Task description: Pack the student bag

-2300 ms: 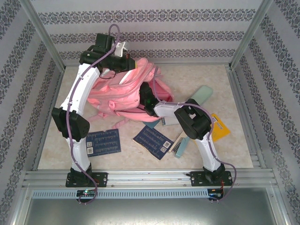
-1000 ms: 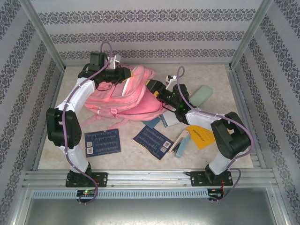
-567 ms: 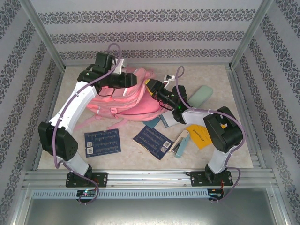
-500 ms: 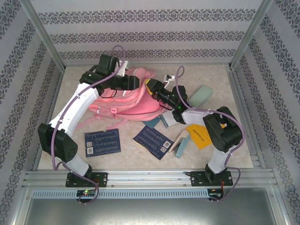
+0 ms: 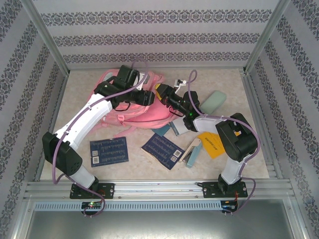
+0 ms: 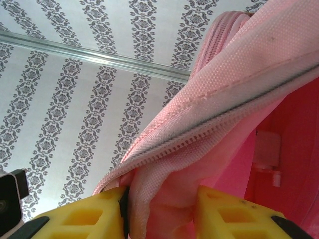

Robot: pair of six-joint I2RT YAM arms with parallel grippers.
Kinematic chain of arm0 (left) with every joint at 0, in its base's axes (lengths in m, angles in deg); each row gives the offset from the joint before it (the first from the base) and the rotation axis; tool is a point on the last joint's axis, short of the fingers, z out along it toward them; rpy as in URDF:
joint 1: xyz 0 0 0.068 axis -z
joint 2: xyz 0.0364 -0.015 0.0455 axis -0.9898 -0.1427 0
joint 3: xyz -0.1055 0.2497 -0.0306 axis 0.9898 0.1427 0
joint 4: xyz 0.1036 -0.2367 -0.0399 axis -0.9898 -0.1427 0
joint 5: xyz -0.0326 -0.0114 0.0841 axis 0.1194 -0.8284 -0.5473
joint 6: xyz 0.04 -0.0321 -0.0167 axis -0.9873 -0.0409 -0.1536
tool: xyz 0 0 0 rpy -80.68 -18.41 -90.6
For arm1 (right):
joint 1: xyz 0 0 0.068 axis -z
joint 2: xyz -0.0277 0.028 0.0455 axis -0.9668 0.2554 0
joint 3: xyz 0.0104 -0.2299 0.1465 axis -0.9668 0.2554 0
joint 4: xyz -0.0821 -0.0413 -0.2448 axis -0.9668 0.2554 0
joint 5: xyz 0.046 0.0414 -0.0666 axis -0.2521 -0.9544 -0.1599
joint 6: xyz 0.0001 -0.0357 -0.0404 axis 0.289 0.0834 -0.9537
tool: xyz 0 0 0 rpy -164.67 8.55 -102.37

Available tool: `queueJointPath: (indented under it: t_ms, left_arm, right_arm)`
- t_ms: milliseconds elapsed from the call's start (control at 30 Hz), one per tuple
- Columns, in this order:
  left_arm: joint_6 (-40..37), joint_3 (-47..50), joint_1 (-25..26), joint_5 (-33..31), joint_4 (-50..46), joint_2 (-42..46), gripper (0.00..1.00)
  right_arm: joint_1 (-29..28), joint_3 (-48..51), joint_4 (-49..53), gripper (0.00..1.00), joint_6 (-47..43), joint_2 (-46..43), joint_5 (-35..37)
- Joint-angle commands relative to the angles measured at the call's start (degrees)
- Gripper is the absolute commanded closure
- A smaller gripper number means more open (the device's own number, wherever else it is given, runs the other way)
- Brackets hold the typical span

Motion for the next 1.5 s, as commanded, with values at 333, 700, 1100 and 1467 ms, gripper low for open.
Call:
queueJointPath:
  t_ms: [333,700,1100,1467]
  left_arm:
    - [-2.4,-1.3,4.8,-6.1,0.5,-2.7,0.37]
    - [-4.7,-3.1,5.6,-12.4,-0.1,-4.8,0.93]
    - [-5.4,2.5,5.2,-13.0,2.5,-0.4,1.00]
    - [-5.3,7.0,5.2,-9.3,4.1,4.1,1.00]
  right_arm:
    - [-1.7,-0.7,-5.7,0.66,1.0,-0.6,0.9]
    - [-2.9,1.2,-1.2,0.73,-2.1,-3.6,2.6]
    - [1.3,2.4,40.6,0.62,-28.1,-19.5,8.9]
    - [9.2,2.4,39.9,0.79,-24.6,-17.3,0.7]
